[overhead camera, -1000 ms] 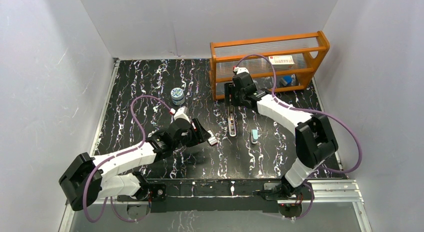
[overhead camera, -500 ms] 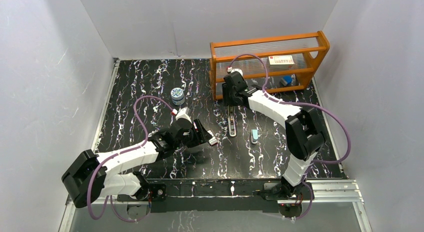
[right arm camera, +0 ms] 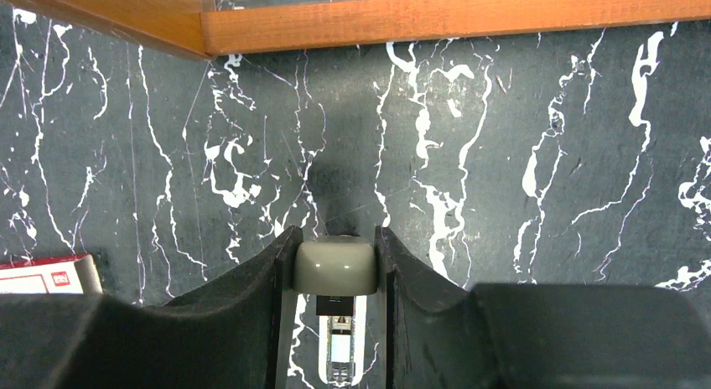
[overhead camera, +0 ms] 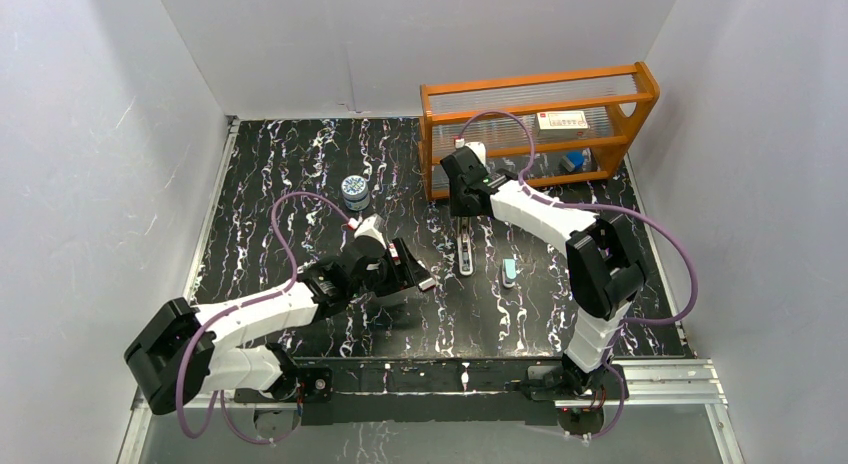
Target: Load the staples into the stapler
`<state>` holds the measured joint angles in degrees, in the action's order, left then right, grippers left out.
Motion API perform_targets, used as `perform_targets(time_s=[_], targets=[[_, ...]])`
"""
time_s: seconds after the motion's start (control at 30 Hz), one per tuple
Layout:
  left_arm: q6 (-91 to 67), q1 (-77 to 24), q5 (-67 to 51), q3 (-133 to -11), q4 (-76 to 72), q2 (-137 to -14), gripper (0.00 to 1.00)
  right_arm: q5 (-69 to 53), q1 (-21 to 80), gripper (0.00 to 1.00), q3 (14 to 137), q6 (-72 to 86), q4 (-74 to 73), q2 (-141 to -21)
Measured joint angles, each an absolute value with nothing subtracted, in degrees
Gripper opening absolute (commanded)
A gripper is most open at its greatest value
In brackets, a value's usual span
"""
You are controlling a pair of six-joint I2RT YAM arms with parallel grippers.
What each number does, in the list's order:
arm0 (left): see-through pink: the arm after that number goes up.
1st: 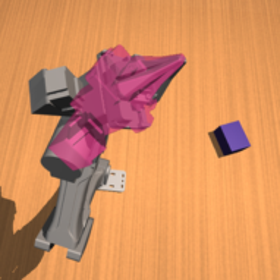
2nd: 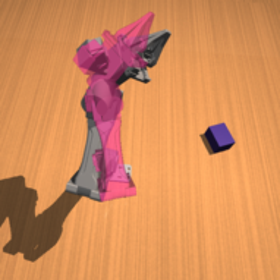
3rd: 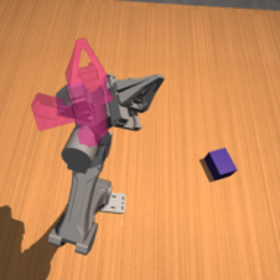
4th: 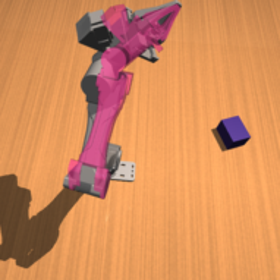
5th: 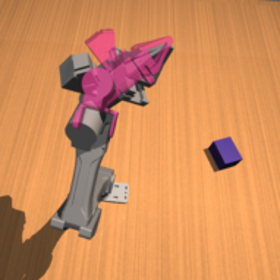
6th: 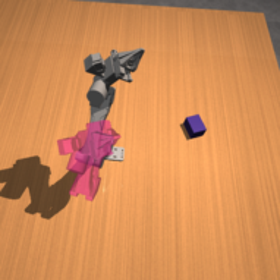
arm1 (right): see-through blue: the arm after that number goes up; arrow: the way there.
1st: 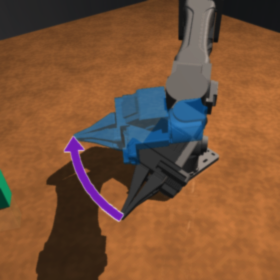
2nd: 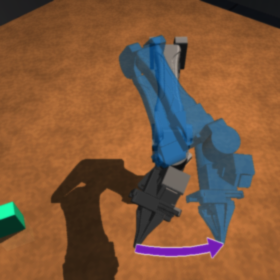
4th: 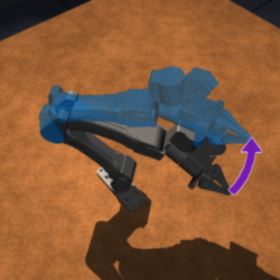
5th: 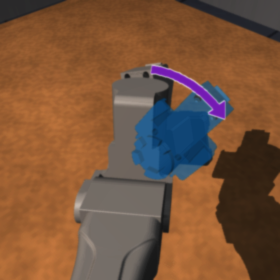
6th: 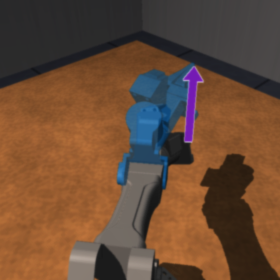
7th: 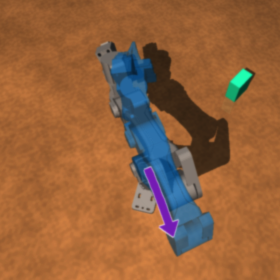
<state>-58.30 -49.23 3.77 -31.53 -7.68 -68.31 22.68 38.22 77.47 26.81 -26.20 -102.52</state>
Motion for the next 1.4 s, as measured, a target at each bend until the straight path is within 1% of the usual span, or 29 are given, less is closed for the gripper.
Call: perform_targets(time_s=[0.1,0.2,0.27,0.47,0.5,0.63,0.8,0.83,1.0,1.23,1.4], targets=[[-58.22,-49.23,1.96,-31.53,-8.88,-69.23,0.79,22.83,38.5,0.3,77.54,27.14,-27.05,-102.39],[-57.78,-49.23,-0.97,-31.53,-10.76,-70.54,0.8,22.57,38.87,0.3,77.54,28.34,-28.49,-101.91],[-57.63,-49.23,-2.87,-31.53,-12.19,-71.46,0.74,22.28,39.31,0.29,77.08,29.1,-29.47,-100.97],[-58.46,-49.69,-7.2,-31.55,-15.03,-75.88,0.49,20.84,41.17,0.29,72.03,31.68,-30.5,-94.67],[-58.83,-50.09,-7.35,-31.68,-15.0,-76.66,0.46,20.73,41.58,0.28,71.24,32.16,-30.81,-93.43],[-60.34,-52.9,-7.35,-33.43,-14.52,-80.29,0.39,20.51,43.59,0.28,68.4,34.35,-31.9,-89.38],[-62.61,-55.51,-8.03,-36.1,-16.01,-84.99,0.24,20.18,45.74,0.28,64.82,36.77,-33.04,-86.63],[-62.96,-55.79,-8.21,-36.23,-16.73,-85.86,0.22,20.18,46.02,0.28,64.23,37.28,-33.17,-86.5],[-65.76,-56.49,-10.22,-36.27,-19.55,-90.83,0.19,20.18,46.59,0.28,62.7,38.35,-33.69,-86.39],[-67.79,-56.86,-12.25,-36.23,-22.72,-93.23,0.27,20.18,46.63,0.28,62.67,38.87,-33.65,-86.04],[-68.2,-57.23,-12.91,-36.12,-23.9,-93.56,0.26,20.16,46.63,0.28,62.39,39.03,-33.19,-86.04]])
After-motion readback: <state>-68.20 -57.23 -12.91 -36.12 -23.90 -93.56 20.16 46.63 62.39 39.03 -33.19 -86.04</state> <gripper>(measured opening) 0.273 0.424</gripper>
